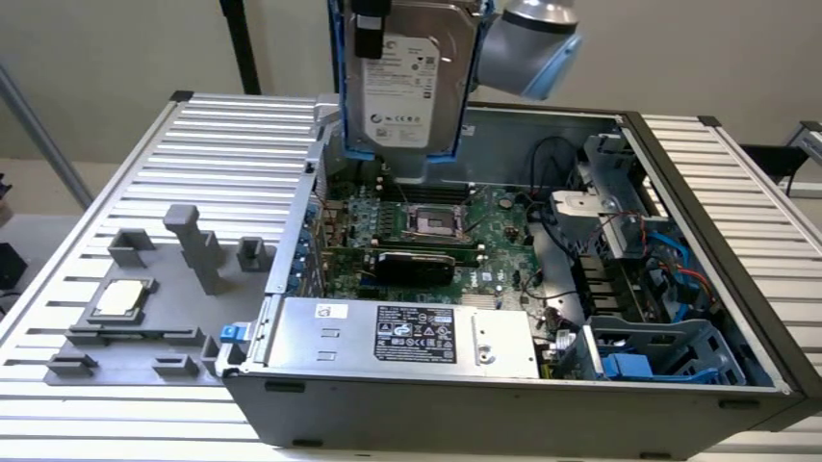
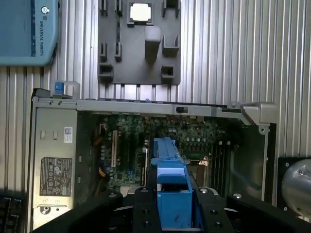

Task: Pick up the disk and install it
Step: 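Pick up the disk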

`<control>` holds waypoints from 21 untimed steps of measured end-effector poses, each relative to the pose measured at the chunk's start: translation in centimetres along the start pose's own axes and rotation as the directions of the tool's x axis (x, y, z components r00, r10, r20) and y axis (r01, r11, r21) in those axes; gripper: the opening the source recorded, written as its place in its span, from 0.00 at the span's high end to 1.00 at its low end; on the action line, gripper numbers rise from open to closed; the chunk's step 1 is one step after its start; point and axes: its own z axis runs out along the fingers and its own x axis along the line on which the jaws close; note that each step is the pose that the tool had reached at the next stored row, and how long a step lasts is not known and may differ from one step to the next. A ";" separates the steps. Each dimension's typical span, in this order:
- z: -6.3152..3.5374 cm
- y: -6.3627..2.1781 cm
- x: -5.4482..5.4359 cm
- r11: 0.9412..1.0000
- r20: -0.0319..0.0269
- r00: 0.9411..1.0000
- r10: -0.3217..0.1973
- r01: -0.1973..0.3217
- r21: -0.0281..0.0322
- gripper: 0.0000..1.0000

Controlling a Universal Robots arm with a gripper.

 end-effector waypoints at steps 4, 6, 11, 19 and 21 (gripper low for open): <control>-0.12 -1.81 0.8 1.000 0.000 1.000 0.000 0.000 0.000 0.67; -0.18 -2.66 1.2 1.000 0.000 1.000 0.000 0.000 0.000 0.67; -0.31 -4.73 2.2 1.000 0.000 1.000 0.000 0.000 0.000 0.67; -0.50 -7.95 3.9 1.000 0.000 1.000 0.000 0.000 0.000 0.67; -0.55 -8.74 4.3 1.000 0.000 1.000 0.000 0.000 0.000 0.67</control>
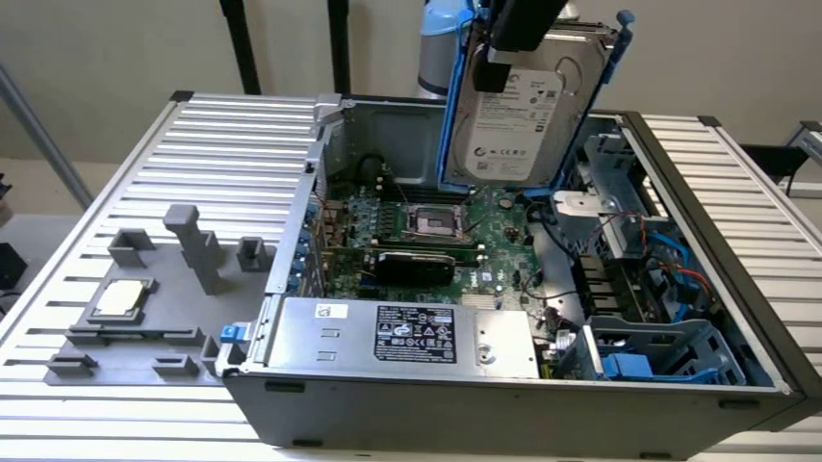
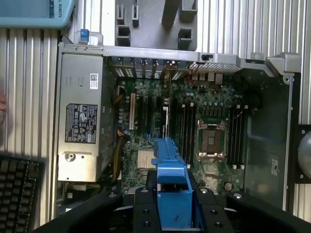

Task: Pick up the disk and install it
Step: 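Pick up the disk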

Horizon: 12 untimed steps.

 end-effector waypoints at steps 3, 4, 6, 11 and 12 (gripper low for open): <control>-0.08 -1.20 0.6 1.000 0.000 1.000 0.000 0.000 0.000 0.67; -0.10 -1.58 0.9 1.000 0.000 1.000 0.000 0.000 0.000 0.67; -0.15 -2.30 1.3 1.000 0.000 1.000 0.000 0.000 0.000 0.67; -0.23 -3.77 2.6 1.000 0.000 1.000 0.000 0.000 0.000 0.67; -0.24 -3.98 2.8 1.000 0.000 1.000 0.000 0.000 0.000 0.67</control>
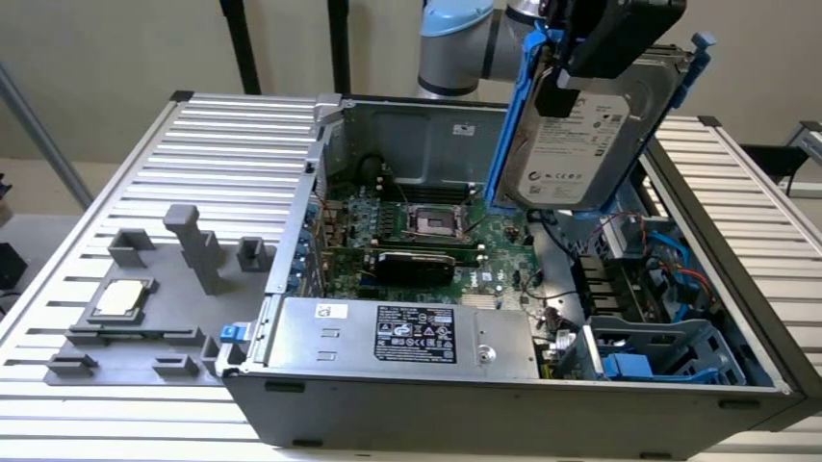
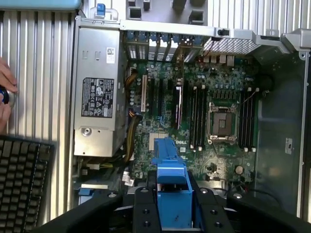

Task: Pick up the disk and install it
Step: 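Pick up the disk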

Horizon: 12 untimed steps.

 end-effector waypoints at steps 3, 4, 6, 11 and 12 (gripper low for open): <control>-0.04 -0.58 0.8 1.000 0.000 1.000 0.000 0.000 0.000 0.67; -0.06 -0.75 1.0 1.000 0.000 1.000 0.000 0.000 0.000 0.67; -0.09 -1.10 1.6 1.000 0.000 1.000 0.000 0.000 0.000 0.67; -0.15 -1.94 2.9 1.000 0.000 1.000 0.000 0.000 0.000 0.67; -0.16 -2.09 3.1 1.000 0.000 1.000 0.000 0.000 0.000 0.67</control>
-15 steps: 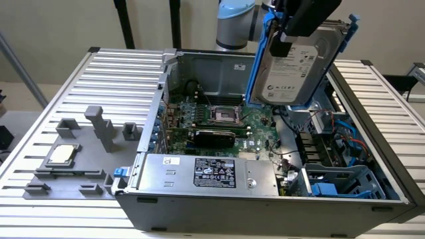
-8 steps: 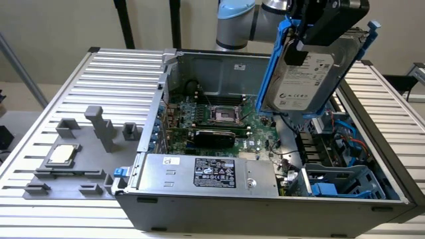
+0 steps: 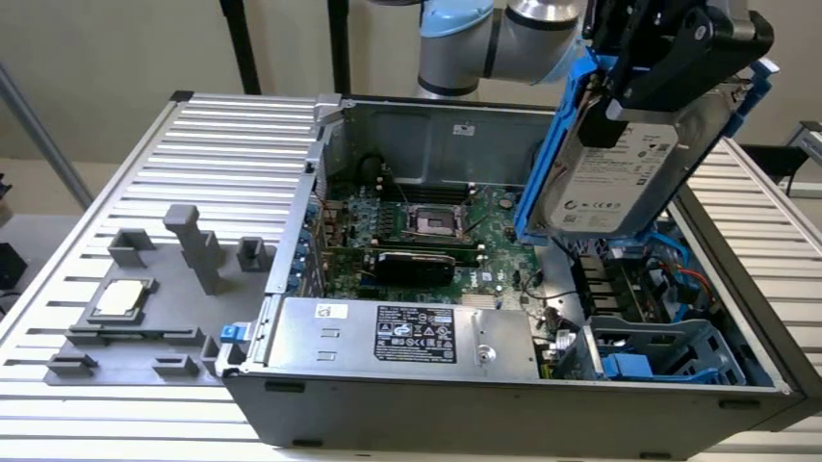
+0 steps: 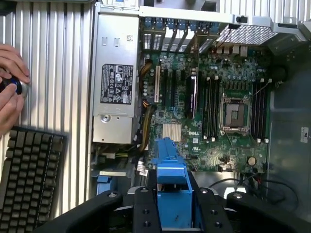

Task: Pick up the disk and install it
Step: 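Pick up the disk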

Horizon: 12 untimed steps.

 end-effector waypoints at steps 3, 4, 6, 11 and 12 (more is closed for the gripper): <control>-0.04 -0.44 0.8 1.000 0.000 1.000 0.000 0.000 0.000 0.67; -0.05 -0.59 1.0 1.000 0.000 1.000 0.000 0.000 0.000 0.67; -0.07 -0.87 1.6 1.000 0.000 1.000 0.000 0.000 0.000 0.67; -0.13 -1.55 2.8 1.000 0.000 1.000 0.000 0.000 0.000 0.67; -0.14 -1.69 3.1 1.000 0.000 1.000 0.000 0.000 0.000 0.67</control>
